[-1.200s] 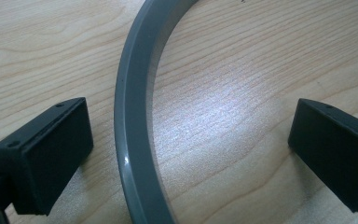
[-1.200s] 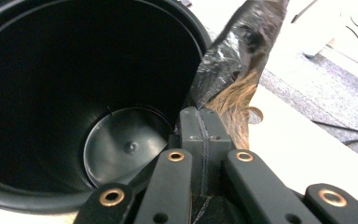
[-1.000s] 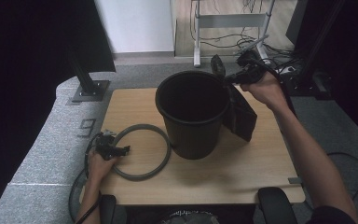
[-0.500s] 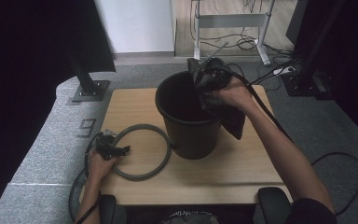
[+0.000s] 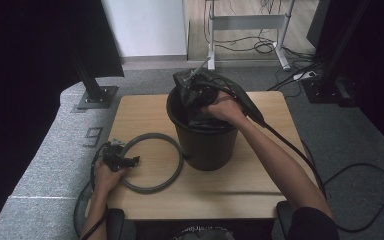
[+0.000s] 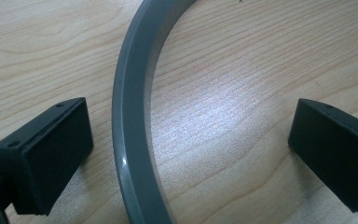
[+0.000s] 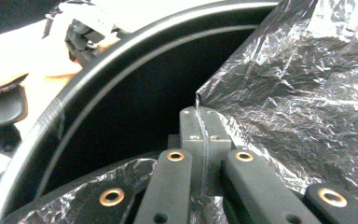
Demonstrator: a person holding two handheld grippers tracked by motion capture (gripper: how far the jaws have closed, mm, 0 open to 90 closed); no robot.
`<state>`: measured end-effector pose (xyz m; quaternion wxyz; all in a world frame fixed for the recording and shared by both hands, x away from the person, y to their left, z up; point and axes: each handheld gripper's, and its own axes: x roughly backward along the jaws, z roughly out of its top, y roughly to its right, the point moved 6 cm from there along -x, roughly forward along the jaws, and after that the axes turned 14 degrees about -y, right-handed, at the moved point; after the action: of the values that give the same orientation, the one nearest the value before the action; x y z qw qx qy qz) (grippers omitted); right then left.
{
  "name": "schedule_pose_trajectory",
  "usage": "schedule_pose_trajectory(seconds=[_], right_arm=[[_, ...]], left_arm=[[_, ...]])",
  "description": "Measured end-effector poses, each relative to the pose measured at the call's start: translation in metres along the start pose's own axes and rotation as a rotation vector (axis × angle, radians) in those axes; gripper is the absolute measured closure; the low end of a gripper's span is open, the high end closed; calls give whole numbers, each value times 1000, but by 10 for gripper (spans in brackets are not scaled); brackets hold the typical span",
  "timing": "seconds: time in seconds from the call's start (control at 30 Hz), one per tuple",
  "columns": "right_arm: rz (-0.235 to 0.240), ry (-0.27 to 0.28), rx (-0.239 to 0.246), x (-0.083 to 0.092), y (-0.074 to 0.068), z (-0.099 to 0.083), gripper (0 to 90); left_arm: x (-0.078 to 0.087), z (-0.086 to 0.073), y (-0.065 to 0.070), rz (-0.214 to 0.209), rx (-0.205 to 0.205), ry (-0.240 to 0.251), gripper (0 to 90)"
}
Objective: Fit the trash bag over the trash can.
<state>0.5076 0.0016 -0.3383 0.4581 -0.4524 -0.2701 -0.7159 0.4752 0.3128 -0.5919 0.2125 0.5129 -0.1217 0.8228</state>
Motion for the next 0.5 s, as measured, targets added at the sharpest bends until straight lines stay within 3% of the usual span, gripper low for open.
schedule_pose_trajectory(seconds=[0.27,0.4,0.5], right_arm=[[40,-18,35,-19,-13,10,883],[10,-11,9,-14,-6,7,581],[-13,12,-18,-2,2,4,455]], left_arm=[[0,0,0,-1,-2,0,0],[0,0,0,-2,-2,2,0],[0,0,0,-2,-4,0,0]])
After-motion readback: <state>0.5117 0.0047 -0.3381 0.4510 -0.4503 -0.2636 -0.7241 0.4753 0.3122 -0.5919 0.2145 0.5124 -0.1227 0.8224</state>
